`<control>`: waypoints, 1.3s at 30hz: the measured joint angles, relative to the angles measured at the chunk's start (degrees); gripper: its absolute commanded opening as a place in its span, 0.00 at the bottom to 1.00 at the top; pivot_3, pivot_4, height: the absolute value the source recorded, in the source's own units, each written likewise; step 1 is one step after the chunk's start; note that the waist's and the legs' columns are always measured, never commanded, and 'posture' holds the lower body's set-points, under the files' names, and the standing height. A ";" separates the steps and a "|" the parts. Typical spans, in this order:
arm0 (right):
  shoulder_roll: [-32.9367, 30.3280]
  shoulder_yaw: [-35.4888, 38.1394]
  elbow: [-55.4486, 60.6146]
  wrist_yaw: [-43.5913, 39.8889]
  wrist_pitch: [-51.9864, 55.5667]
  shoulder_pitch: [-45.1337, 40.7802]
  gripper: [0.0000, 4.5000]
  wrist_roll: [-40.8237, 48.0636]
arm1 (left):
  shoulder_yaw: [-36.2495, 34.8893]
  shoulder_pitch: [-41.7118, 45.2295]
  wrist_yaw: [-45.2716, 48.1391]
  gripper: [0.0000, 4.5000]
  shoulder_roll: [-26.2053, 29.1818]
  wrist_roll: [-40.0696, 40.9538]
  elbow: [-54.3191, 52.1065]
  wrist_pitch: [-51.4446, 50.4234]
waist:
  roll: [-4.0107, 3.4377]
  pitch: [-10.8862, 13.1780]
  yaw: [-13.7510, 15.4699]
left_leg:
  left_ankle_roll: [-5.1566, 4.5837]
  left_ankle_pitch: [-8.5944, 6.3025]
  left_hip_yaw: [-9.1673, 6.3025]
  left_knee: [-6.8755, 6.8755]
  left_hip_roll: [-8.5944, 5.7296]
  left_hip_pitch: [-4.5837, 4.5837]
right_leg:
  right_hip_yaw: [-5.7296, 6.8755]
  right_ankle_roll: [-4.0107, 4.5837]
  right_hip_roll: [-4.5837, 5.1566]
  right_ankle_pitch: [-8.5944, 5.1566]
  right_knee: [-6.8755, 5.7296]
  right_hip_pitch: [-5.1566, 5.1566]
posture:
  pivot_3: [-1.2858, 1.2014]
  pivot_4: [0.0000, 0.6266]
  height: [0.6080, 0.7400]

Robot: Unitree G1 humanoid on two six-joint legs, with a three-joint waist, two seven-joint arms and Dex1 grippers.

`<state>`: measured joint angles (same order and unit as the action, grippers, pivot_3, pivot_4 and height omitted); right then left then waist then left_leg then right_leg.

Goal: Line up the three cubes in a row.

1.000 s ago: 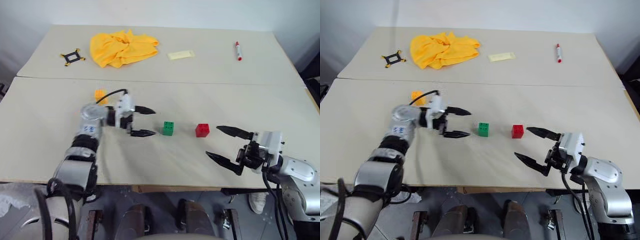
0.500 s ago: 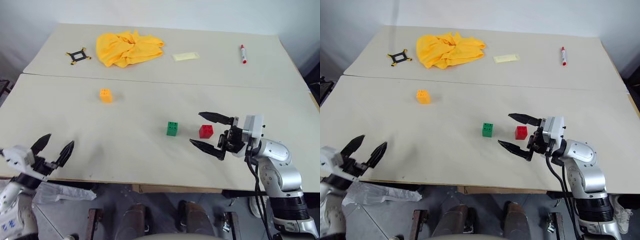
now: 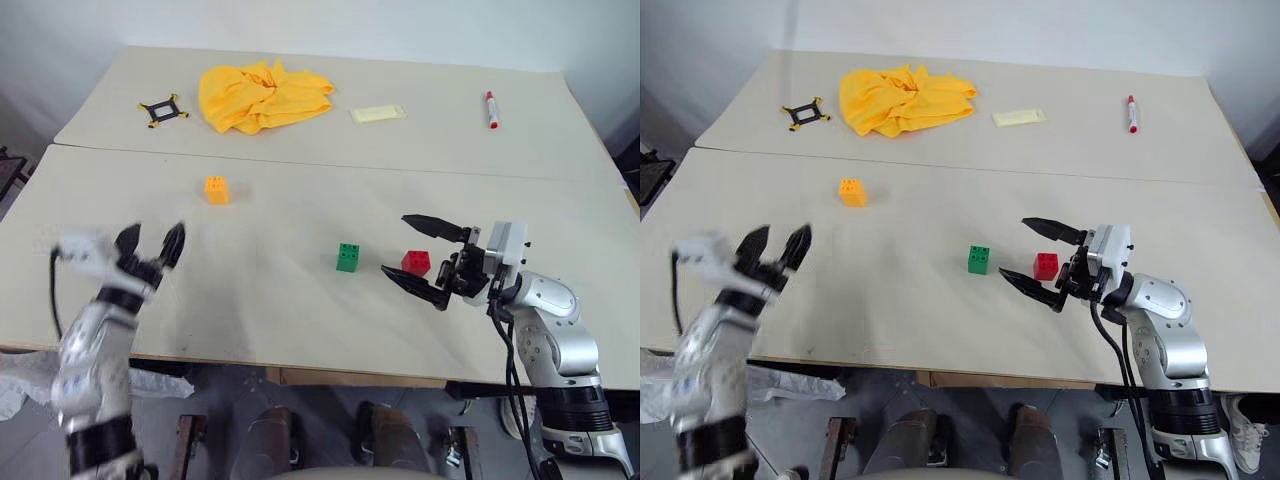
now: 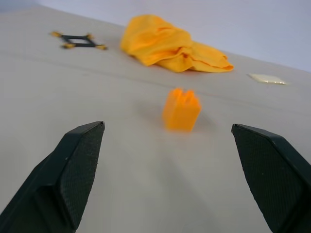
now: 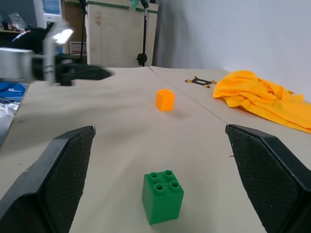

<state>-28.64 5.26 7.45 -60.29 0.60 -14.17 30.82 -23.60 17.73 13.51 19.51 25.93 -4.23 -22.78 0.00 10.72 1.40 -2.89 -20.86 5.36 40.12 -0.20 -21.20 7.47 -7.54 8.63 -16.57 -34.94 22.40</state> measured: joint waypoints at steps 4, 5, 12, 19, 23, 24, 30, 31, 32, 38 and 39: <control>0.18 -0.14 0.39 1.46 -0.67 0.39 1.00 -0.86 | 3.35 11.16 -4.11 0.99 -0.20 -4.21 14.27 -0.52 | 0.01 -0.01 -0.82 | 0.02 -0.01 0.12 -0.15 0.06 0.00 | 0.18 0.00 -0.10 0.00 0.06 0.10 | 0.52 0.24 1.00; 0.23 -0.20 0.53 1.83 -0.66 0.53 1.00 -1.07 | 4.20 13.55 -4.29 0.99 -0.25 -5.28 18.55 -0.27 | 0.01 -0.01 -0.86 | 0.02 0.00 0.11 -0.16 0.06 -0.02 | 0.24 -0.01 -0.11 -0.01 0.06 0.10 | 0.52 0.24 1.00; 0.72 -0.99 3.89 3.59 -0.51 1.99 1.00 -1.32 | 8.37 24.21 -4.71 0.90 -0.46 -10.97 36.63 5.71 | 0.01 -0.01 -0.71 | 0.03 0.00 0.11 -0.11 0.10 -0.07 | 0.25 -0.01 -0.10 -0.01 0.13 0.09 | 0.52 0.24 1.00; 0.74 -1.07 4.61 4.77 -0.47 3.87 1.00 -1.39 | 11.26 24.76 -3.27 0.44 1.35 -15.04 41.11 9.81 | 0.02 -0.01 -0.70 | 0.03 0.00 0.12 -0.08 0.10 -0.07 | 0.24 -0.01 -0.10 -0.01 0.11 0.09 | 0.52 0.24 1.00; 0.77 -1.07 4.60 4.90 -0.50 3.93 1.00 -1.39 | 12.41 24.58 -0.19 0.34 3.59 -16.55 41.75 10.92 | 0.02 -0.01 -0.71 | 0.03 0.00 0.12 -0.08 0.10 -0.07 | 0.24 -0.01 -0.10 -0.01 0.11 0.09 | 0.52 0.24 1.00; 0.77 -1.08 4.61 4.89 -0.51 3.94 1.00 -1.39 | 12.27 24.43 2.01 0.34 4.19 -15.98 41.77 11.00 | 0.02 -0.01 -0.73 | 0.03 0.00 0.12 -0.07 0.10 -0.07 | 0.24 -0.01 -0.10 -0.01 0.12 0.09 | 0.52 0.24 1.00; -0.69 -0.41 4.72 4.12 -0.50 5.52 1.00 -1.32 | 14.27 17.78 44.88 0.34 13.79 -5.80 37.24 18.14 | 0.00 -0.01 -1.57 | 0.05 0.00 0.18 -0.12 0.12 -0.08 | 0.25 0.01 -0.12 -0.03 0.11 0.15 | 0.52 0.24 1.00; -1.54 0.04 4.71 3.78 -0.44 6.21 1.00 -1.25 | 15.19 17.52 52.56 0.34 15.99 -5.30 37.33 20.71 | 0.00 0.00 -1.51 | 0.05 0.00 0.17 -0.11 0.13 -0.10 | 0.27 0.03 -0.13 -0.04 0.15 0.15 | 0.52 0.24 1.00; -2.17 0.33 4.71 3.43 -0.41 6.62 1.00 -1.14 | 15.68 17.81 57.06 0.34 17.15 -5.26 37.92 22.96 | 0.00 0.00 -1.45 | 0.05 0.00 0.17 -0.09 0.13 -0.10 | 0.27 0.03 -0.13 -0.04 0.17 0.12 | 0.52 0.24 1.00; -4.15 1.97 4.86 1.67 -0.31 8.35 1.00 -0.32 | 21.05 25.33 72.54 0.34 15.34 -8.07 50.48 34.72 | -0.02 -0.02 -0.58 | 0.03 0.01 0.20 0.02 0.06 -0.08 | 0.22 0.00 -0.11 -0.03 0.14 0.06 | 0.52 0.24 1.00; -4.35 2.11 4.94 1.59 -0.30 8.70 1.00 -0.14 | 22.06 27.05 72.54 0.34 14.23 -9.15 53.99 36.80 | -0.02 -0.01 -0.52 | 0.03 0.01 0.20 0.01 0.03 -0.10 | 0.23 -0.01 -0.11 -0.03 0.13 0.08 | 0.52 0.24 1.00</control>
<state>-32.99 7.37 12.39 -58.70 0.30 -5.47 30.67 -1.54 44.79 86.06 33.73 16.79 49.76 14.01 -0.02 10.71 0.88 -2.86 -20.85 5.56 40.13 -0.17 -21.29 7.70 -7.54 8.51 -16.60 -34.81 22.48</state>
